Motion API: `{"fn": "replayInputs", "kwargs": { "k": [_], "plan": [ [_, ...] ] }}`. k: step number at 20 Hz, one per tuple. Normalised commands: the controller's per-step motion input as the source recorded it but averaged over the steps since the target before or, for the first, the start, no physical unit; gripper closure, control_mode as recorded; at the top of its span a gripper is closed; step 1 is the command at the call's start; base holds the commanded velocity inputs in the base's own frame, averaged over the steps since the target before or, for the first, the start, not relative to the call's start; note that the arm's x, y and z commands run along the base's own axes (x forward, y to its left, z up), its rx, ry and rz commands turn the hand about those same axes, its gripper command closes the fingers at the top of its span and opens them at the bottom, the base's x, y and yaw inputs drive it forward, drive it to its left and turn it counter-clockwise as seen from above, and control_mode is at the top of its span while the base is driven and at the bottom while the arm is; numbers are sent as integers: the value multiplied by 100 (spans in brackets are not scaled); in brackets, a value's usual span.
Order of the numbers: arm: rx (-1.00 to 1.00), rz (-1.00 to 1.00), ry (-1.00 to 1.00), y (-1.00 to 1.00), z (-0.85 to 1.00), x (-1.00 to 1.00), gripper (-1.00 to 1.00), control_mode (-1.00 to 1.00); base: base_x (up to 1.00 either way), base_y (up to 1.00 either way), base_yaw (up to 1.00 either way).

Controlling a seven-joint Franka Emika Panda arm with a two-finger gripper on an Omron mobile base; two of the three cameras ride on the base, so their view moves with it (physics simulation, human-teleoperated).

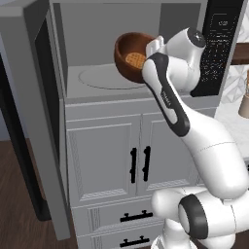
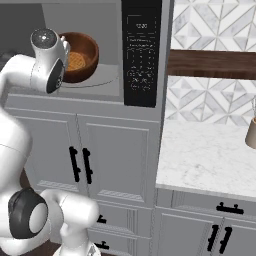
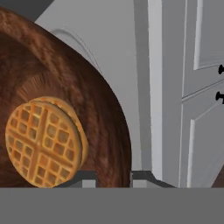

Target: Open the microwave, place the bowl with waffle inside the microwave, then close the microwave door and turn it on.

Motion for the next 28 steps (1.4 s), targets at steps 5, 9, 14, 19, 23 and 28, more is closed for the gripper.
{"fn": "replayInputs", "kwargs": {
  "k": [5, 9, 14, 19, 23, 28],
  "plan": [
    [-7, 0, -2, 0, -27, 5, 100, -100, 0, 0, 0],
    [-4, 0, -2, 0, -9, 26, 100, -100, 0, 0, 0],
    [0, 0, 0, 0, 0, 55, 100, -100, 0, 0, 0],
    [-1, 0, 0, 0, 0, 44, 100, -100, 0, 0, 0],
    [0, 0, 0, 0, -19, 8, 100, -100, 0, 0, 0],
    [0, 0, -2, 0, -24, 5, 100, -100, 0, 0, 0]
  ]
}}
